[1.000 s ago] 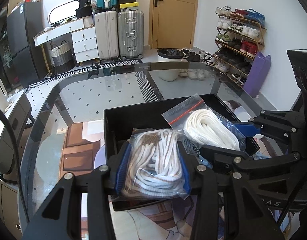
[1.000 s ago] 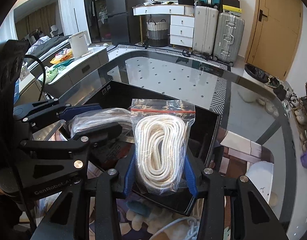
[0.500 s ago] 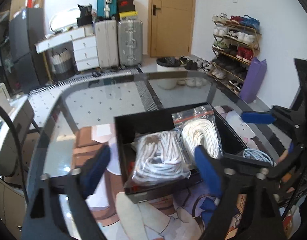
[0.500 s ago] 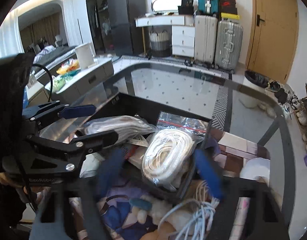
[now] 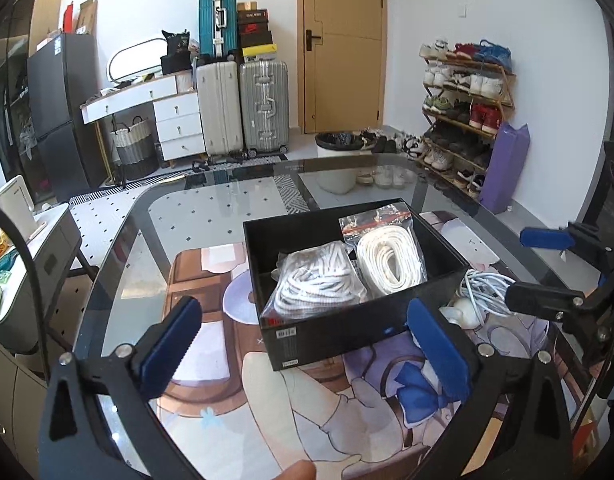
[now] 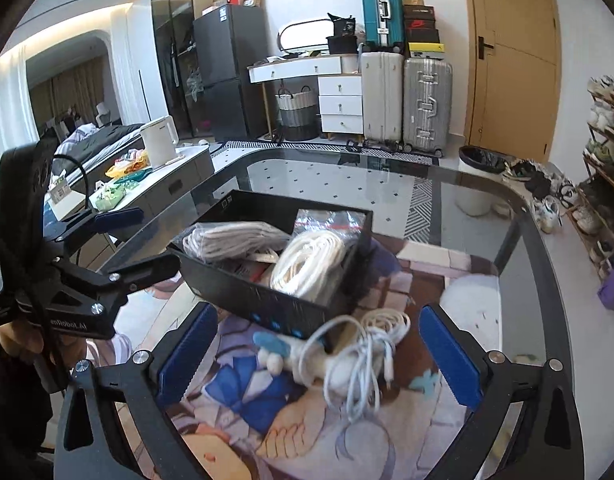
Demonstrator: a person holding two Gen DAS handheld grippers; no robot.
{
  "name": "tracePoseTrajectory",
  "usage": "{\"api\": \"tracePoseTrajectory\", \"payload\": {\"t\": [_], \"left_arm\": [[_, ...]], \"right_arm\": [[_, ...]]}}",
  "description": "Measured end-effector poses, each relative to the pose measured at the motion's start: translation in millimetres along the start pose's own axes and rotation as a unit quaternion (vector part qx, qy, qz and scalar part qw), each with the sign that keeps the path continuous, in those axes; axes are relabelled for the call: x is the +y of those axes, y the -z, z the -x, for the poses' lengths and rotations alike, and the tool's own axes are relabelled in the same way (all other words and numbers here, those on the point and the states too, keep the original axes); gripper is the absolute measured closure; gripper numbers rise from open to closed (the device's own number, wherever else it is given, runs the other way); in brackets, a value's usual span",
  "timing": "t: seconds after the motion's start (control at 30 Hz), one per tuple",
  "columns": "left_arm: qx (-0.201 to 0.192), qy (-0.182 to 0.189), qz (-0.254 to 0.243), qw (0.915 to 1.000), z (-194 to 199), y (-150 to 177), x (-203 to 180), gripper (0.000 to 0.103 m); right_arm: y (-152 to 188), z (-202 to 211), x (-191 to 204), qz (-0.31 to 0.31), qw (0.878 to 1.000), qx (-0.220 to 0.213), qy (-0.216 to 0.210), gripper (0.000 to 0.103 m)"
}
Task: Organize soft objects
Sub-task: 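Move the right tool to the coiled white cable while the left tool moves toward the white plush toy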
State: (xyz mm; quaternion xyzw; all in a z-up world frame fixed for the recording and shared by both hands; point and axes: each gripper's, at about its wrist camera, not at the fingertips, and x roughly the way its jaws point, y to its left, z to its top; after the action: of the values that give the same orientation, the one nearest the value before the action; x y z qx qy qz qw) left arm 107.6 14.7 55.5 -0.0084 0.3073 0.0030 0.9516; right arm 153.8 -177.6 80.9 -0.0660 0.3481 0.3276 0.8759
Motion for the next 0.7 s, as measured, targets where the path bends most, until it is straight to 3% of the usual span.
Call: {"api": "tracePoseTrajectory", "payload": {"t": [0.23, 0.7], "left_arm": [[-0.01, -0.002, 0.01, 0.9999, 2.0, 16.1, -2.0, 0.0], [0.023, 0.0, 0.025, 0.9994, -19.8, 42.8, 0.2, 0.0]], "right_arm": [[18.5, 8.1, -11.2, -0.015, 1.0, -0.002, 0.006, 0.001], [43.7, -19.7, -36.8, -0.069, 0.997, 0.042, 0.02, 0.001]]}}
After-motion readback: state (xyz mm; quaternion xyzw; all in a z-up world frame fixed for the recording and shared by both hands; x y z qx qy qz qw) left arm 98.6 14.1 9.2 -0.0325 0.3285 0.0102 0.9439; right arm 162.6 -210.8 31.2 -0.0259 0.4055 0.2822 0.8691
